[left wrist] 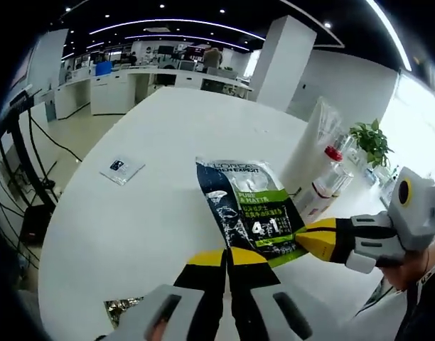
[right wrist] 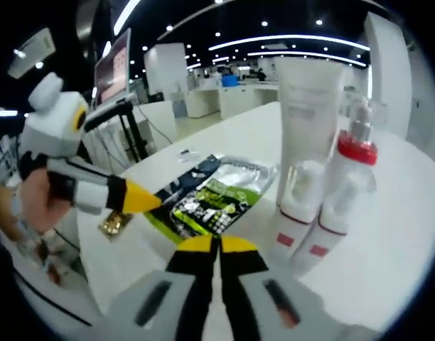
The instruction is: Arrange the skincare products in the storage area until every visible bottle or jar stands upright without overlapping.
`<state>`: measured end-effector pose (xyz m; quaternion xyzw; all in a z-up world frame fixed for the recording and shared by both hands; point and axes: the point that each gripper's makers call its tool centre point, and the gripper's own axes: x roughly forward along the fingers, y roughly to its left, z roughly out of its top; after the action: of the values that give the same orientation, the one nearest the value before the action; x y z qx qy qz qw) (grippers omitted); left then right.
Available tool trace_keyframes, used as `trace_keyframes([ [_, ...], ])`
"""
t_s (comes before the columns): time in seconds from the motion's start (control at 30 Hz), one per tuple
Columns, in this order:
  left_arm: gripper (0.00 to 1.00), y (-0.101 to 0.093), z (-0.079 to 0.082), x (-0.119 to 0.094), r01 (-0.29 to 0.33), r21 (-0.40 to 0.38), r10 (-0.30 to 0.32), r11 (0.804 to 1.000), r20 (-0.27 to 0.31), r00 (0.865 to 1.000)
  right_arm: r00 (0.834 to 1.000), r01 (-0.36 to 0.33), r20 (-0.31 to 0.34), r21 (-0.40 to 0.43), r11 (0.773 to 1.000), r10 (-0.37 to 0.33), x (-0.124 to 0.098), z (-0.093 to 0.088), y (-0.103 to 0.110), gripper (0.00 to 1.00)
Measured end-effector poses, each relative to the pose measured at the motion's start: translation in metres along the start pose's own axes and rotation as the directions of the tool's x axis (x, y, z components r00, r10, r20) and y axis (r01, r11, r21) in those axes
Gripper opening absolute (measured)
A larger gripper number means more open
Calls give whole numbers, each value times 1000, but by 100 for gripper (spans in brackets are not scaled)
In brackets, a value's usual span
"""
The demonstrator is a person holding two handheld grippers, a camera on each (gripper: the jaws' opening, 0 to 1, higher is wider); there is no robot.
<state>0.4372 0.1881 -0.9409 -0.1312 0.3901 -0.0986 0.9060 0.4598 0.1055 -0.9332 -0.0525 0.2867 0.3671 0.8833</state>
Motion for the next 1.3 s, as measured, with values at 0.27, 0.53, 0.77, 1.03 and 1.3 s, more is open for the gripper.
trace_keyframes([
  [0.27,1,1,-5,6,1,-9,-1,1000,-26,1000,1000,8,-28,-14,1000,-8,5,-9,-2,1],
  [0.53,1,1,-9,13,2,-4,-2,1000,-43,999,999,21,-47,-62,998,-24,10,-17,-6,2],
  [0.77,2,7,-21,24,-36,39,39,999,-77,996,994,29,-105,-70,997,-36,19,-32,-9,4],
  [1.03,4,17,-11,13,-57,126,50,990,59,997,992,32,-126,0,999,-32,7,-41,-19,5],
  [1.3,3,6,-20,8,-49,246,45,968,20,999,1000,-10,-24,-65,998,9,-4,-25,-12,1],
])
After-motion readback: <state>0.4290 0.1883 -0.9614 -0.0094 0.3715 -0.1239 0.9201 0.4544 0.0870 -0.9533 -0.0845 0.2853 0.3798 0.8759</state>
